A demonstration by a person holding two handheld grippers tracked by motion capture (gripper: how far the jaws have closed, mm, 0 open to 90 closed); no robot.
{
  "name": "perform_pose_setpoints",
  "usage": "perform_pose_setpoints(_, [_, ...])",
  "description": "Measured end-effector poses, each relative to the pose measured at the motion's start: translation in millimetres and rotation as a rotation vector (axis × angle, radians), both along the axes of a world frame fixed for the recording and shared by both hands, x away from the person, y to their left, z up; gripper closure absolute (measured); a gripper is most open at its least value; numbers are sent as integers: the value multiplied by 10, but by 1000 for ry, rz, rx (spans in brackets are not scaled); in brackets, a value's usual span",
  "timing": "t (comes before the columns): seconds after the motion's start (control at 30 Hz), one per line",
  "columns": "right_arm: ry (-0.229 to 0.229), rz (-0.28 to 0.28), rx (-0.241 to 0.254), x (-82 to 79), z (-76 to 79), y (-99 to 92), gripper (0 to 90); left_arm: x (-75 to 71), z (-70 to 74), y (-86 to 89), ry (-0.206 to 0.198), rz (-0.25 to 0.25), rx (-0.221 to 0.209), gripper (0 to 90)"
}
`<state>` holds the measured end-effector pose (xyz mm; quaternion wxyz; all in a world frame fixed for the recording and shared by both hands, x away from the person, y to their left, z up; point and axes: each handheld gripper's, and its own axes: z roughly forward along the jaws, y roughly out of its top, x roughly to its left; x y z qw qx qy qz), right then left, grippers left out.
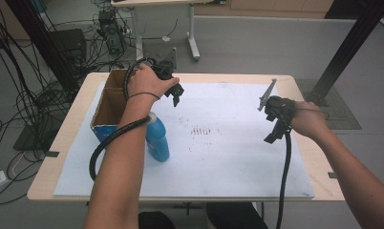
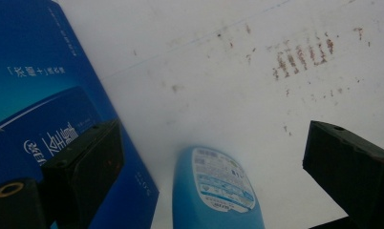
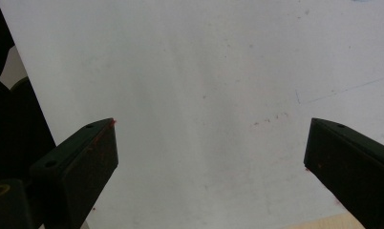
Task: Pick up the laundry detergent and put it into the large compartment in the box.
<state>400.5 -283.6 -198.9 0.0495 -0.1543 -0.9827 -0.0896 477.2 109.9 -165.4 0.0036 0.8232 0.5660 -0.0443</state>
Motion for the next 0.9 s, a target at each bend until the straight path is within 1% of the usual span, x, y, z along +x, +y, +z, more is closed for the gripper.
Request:
perform_pose_setpoints(0.13, [-1, -1, -6, 3, -4, 4, 43, 3, -11, -4, 1, -1, 6, 72])
perform_pose_setpoints(0.33, [-2, -3, -1, 0, -11, -22, 43, 26, -23, -20, 3, -1, 13, 71])
perform_pose_setpoints(0.37, [-1, -4, -1, 0, -21, -29, 43, 33, -23, -18, 5, -2, 9, 72])
perform_pose_setpoints(0.43, [1, -5, -3, 3, -23, -30, 43, 37, -13, -31, 3, -5, 12, 72])
perform_pose_setpoints(0.5, [2, -9, 4, 6, -34, -51, 43, 29, 4, -38, -5, -4, 11, 72])
perform_pose_setpoints(0.57, [6, -9, 6, 8, -36, -56, 43, 22, 41, -83, -10, -7, 29, 72])
perform_pose_setpoints(0.63, [8, -6, 10, 14, -41, -61, 43, 13, 68, -83, -17, 0, 26, 73])
perform_pose_setpoints(0.7, [7, -3, 9, 12, -46, -56, 43, -11, 147, -90, -30, 12, 23, 72])
perform_pose_setpoints(0.77, [9, 0, 11, 15, -49, -58, 43, -20, 175, -90, -34, 16, 23, 73])
perform_pose_setpoints(0.8, [8, 3, 14, 13, -49, -61, 43, -42, 229, -100, -44, 29, 30, 72])
perform_pose_setpoints(0.87, [12, 1, 19, 13, -55, -69, 43, -66, 285, -90, -53, 47, 30, 70])
perform_pose_setpoints(0.9, [9, 3, 22, 8, -61, -77, 43, -69, 307, -84, -51, 53, 30, 70])
